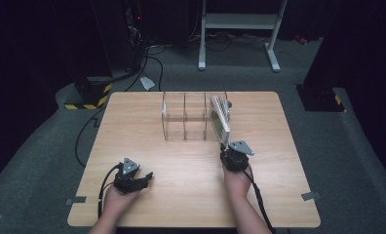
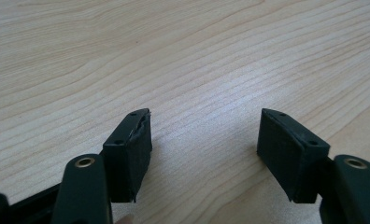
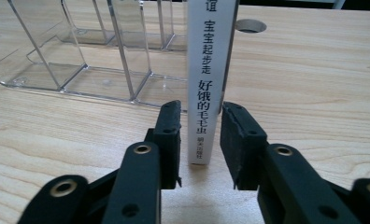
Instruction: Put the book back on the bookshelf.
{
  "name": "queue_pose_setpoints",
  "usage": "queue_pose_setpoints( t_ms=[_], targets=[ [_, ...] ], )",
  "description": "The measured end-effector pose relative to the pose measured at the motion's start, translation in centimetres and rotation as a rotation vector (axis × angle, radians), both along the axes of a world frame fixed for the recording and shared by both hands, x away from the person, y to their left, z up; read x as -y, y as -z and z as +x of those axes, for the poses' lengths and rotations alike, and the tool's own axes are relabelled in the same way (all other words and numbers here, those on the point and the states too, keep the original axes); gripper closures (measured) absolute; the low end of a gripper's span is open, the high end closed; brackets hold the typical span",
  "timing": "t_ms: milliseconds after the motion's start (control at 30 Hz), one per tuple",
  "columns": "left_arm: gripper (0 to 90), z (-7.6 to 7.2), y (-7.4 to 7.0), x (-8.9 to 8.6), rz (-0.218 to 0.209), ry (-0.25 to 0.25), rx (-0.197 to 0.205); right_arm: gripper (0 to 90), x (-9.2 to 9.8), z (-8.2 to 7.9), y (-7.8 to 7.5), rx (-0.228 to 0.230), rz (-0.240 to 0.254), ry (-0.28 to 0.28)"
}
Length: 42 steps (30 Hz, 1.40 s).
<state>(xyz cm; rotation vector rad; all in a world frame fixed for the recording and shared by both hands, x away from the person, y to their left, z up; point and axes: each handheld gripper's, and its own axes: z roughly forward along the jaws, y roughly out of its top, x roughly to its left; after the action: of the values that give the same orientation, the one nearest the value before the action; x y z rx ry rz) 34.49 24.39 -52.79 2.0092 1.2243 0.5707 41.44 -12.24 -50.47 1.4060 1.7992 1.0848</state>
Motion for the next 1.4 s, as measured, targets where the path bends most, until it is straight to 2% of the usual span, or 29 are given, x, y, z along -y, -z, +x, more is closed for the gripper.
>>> queue_pose_setpoints(
  t_ms=[267, 467, 1400],
  targets=[
    [35.3, 0.0, 0.0, 0.0, 0.0, 0.002, 0.0, 71.4, -0.4, -0.1, 0.0, 0.002, 0.021, -0.005],
    [35.3, 0.0, 0.0, 0.0, 0.0, 0.003, 0.0, 73.4, -0.5, 0.1, -0.1, 0.003, 0.037, 0.014],
    [35.3, 0.0, 0.0, 0.0, 0.001, 0.007, 0.0, 73.8, -1.2, 1.1, -0.1, 0.004, 0.044, 0.056]
  ],
)
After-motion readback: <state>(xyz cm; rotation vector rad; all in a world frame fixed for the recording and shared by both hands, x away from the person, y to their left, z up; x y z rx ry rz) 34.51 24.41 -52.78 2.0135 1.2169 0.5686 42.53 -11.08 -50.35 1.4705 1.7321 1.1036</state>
